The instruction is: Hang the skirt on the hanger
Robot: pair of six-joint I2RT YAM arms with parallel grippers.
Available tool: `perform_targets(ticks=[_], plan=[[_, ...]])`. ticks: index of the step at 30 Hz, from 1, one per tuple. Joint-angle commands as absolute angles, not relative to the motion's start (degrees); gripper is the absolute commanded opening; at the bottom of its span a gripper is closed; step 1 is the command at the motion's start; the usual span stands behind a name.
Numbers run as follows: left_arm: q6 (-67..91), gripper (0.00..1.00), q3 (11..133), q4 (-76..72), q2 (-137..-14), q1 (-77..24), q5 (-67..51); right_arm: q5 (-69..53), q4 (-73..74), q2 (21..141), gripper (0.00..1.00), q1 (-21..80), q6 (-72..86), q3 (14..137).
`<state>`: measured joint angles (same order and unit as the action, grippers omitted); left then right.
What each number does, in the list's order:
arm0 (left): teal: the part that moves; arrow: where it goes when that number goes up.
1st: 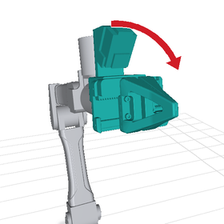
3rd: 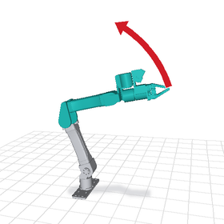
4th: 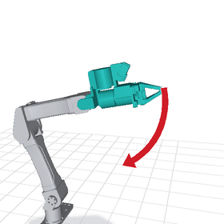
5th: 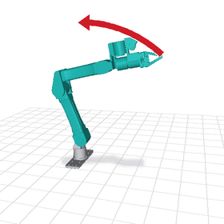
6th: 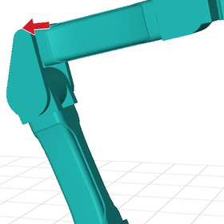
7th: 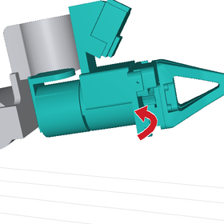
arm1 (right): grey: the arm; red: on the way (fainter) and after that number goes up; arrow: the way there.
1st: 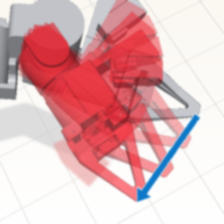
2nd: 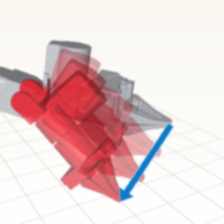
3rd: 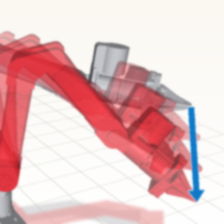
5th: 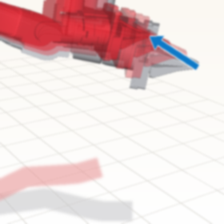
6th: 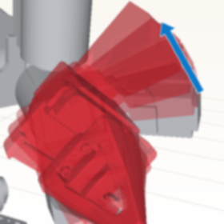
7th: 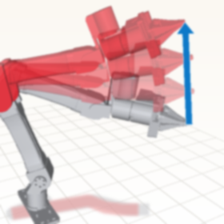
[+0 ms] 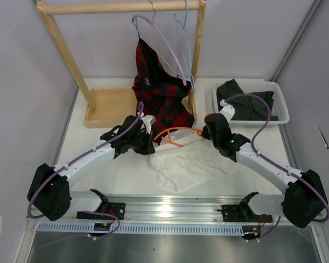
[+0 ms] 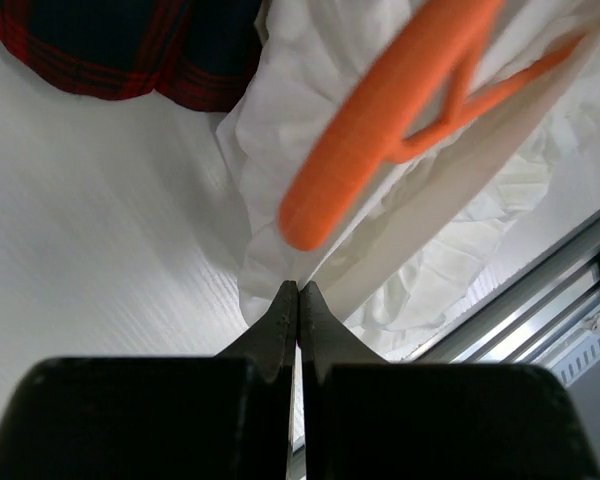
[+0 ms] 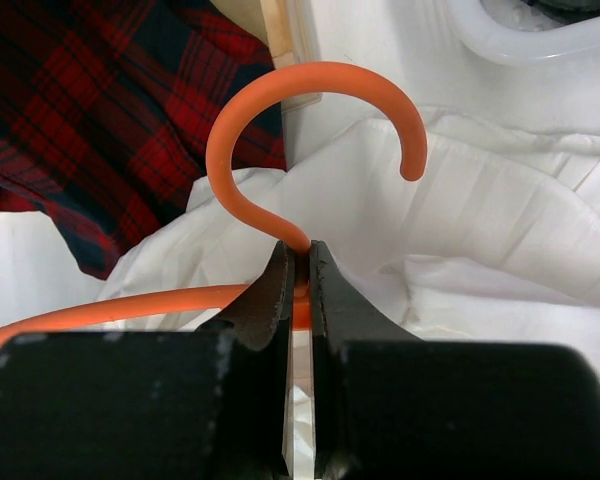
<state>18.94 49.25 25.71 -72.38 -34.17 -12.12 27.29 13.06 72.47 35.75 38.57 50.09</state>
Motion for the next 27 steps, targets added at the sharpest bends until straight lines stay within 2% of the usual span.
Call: perform_targets(ticks=[1, 15, 27], plan=[[18.54, 0.00, 46.24, 26.64, -73.83, -29.89, -11.33, 33.66, 13.18, 69.35, 0.00, 34.19, 36.39, 49.22], [16.79, 0.00, 51.06, 30.32, -69.61, -26.02, -12.57, 34.98, 12.22, 69.52, 0.00, 34.19, 34.72, 45.88], [16.08, 0.00, 53.00, 30.76, -71.89, -23.20, -13.89, 34.63, 11.08, 66.36, 0.00, 34.10, 34.10, 42.89]])
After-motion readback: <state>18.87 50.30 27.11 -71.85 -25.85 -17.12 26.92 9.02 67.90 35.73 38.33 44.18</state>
